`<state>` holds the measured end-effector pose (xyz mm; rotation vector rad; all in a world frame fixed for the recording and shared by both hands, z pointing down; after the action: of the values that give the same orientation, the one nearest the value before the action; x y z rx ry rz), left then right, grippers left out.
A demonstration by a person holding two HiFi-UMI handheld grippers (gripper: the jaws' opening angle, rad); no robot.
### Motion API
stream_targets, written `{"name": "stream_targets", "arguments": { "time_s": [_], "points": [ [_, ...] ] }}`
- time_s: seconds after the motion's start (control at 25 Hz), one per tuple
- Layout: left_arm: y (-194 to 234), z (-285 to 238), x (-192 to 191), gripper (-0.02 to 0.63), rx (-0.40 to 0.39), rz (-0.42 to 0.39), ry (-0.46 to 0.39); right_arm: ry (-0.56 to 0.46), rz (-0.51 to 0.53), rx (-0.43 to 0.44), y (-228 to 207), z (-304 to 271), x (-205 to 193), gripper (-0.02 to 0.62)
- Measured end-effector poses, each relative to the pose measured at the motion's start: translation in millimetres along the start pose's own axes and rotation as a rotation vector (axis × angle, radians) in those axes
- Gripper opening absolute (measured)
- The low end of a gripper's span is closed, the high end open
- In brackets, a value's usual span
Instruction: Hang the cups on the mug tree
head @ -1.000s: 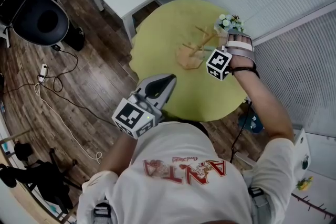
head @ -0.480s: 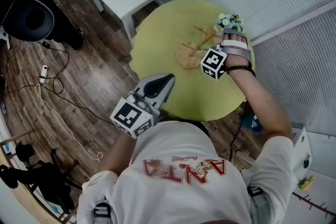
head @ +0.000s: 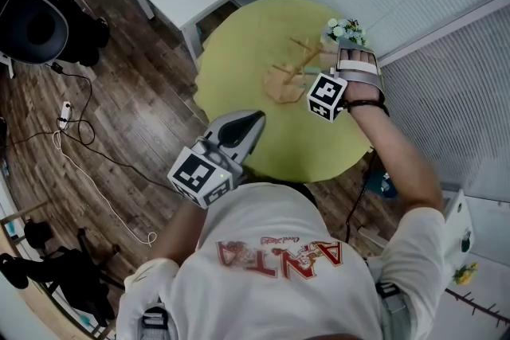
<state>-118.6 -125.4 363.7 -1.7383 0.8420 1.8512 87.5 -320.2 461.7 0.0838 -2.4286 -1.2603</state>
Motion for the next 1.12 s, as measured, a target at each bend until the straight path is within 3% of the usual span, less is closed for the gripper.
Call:
{"name": "stream_targets", "arguments": {
  "time_s": [0.32, 0.68, 0.72, 0.96, 1.12],
  "points": [
    [-10, -14, 0, 0.009, -0.03, -0.005, 0.008, -0.103, -0.121, 0.027, 5, 30, -17, 0.436],
    [-28, -34, 9, 0.009, -0.053, -0.042, 0.013, -0.44, -0.709, 0.201, 10, 104, -39, 0.424],
    [-30, -36, 11, 0.009, -0.054, -0.048, 0.014, -0.482, -0.775, 0.21, 7, 114, -43, 0.408],
    [-46, -52, 21, 0.009, -0.055, -0.087, 0.022, -0.673, -1.144, 0.233, -2, 157, -77, 0.173],
    [-56, -60, 27, 0.009, -0.052, -0.112, 0.047, -0.831, -1.403, 0.307, -1, 178, -96, 0.077]
  ]
}}
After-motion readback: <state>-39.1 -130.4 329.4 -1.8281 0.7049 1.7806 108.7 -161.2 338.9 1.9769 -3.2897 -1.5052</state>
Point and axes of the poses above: the fingertips, and each gripper's own axes: z backward along the fingers, y to its left, x out of its top, the point moved 1 cm from there along z, backward along the fingers, and after that the axes turned 14 degrees about -z, right-handed, at the moved point
